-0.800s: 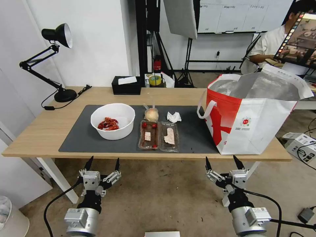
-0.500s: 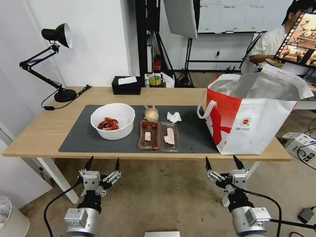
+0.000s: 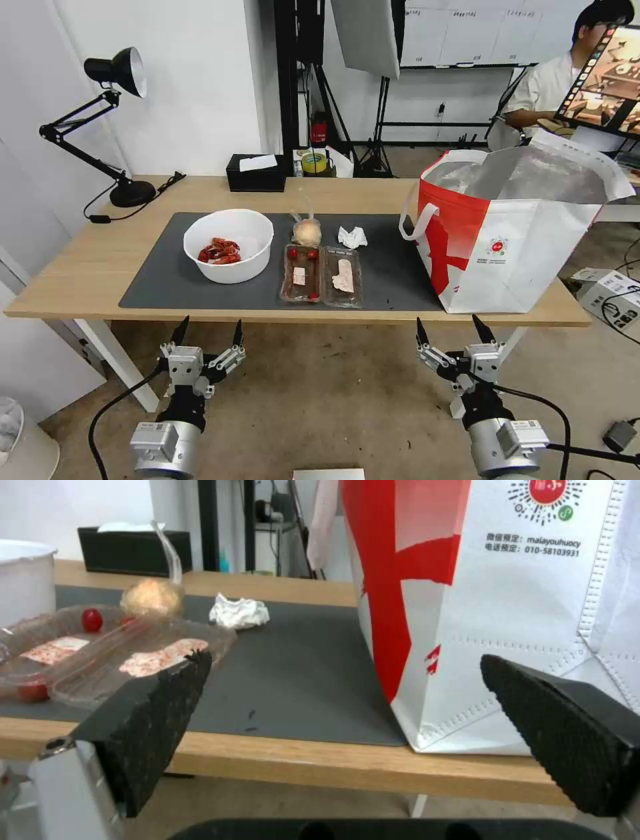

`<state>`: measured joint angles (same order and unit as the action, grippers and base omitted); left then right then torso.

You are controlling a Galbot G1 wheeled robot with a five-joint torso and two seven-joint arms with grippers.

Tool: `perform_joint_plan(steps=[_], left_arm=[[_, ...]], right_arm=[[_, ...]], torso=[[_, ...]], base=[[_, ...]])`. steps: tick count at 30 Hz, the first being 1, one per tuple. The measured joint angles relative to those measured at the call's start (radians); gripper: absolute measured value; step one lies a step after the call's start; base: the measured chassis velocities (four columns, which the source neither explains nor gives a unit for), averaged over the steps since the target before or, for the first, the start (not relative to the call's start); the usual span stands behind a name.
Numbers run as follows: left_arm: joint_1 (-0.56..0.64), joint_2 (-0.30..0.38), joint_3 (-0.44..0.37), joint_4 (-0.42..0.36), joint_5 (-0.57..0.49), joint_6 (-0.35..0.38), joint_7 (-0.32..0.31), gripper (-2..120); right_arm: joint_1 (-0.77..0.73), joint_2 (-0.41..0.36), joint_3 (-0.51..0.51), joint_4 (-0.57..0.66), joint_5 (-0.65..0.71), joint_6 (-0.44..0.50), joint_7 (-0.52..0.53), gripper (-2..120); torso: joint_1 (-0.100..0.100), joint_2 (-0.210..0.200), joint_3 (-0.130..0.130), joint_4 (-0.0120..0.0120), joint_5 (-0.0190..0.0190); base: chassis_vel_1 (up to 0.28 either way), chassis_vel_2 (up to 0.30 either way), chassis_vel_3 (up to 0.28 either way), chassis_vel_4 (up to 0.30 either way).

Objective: Pick up the trash from the table and place it into the takeout bag.

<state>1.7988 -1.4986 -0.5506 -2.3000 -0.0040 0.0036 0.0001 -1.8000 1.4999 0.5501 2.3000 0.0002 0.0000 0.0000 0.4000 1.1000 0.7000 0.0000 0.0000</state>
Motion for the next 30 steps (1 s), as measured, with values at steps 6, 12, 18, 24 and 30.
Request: perform_joint_plan(steps=[6,12,18,24,30], left_arm=[[-0.030,0.041,-0.025,-0.023,-0.093,0.099,-0.031,100],[-0.082,0.112,-0.067,-0.065,-0.254,0.272,-0.087,100],[-0.136,0.184,-0.111,-0.108,-0.418,0.446,-0.143,100],[-0.145,0.225,-0.136,-0.131,-0.508,0.455,-0.160,100],[-0.138,0.221,-0.131,-0.124,-0.492,0.423,-0.153,100]], right_arm=[[0.008,-0.053,0.039,0.028,0.059,-0.078,-0.006,100],[0.018,-0.124,0.084,0.062,0.136,-0.165,-0.014,100],[0.039,-0.242,0.175,0.128,0.289,-0.341,-0.034,100],[0.055,-0.328,0.240,0.176,0.400,-0.468,-0.048,100],[0.078,-0.323,0.213,0.134,0.483,-0.418,-0.072,100]], torso=[[0.000,0.000,0.000,0.0000,-0.0001],[0.000,0.000,0.000,0.0000,-0.0003],[0.000,0.000,0.000,0.0000,0.0001],[0.000,0.000,0.000,0.0002,0.0002],[0.000,0.000,0.000,0.0001,0.0004]], base=[[0.000,0.000,0.000,0.000],[0.000,0.000,0.000,0.000],[0.000,0.000,0.000,0.000],[0.000,0.000,0.000,0.000],[0.000,0.000,0.000,0.000]])
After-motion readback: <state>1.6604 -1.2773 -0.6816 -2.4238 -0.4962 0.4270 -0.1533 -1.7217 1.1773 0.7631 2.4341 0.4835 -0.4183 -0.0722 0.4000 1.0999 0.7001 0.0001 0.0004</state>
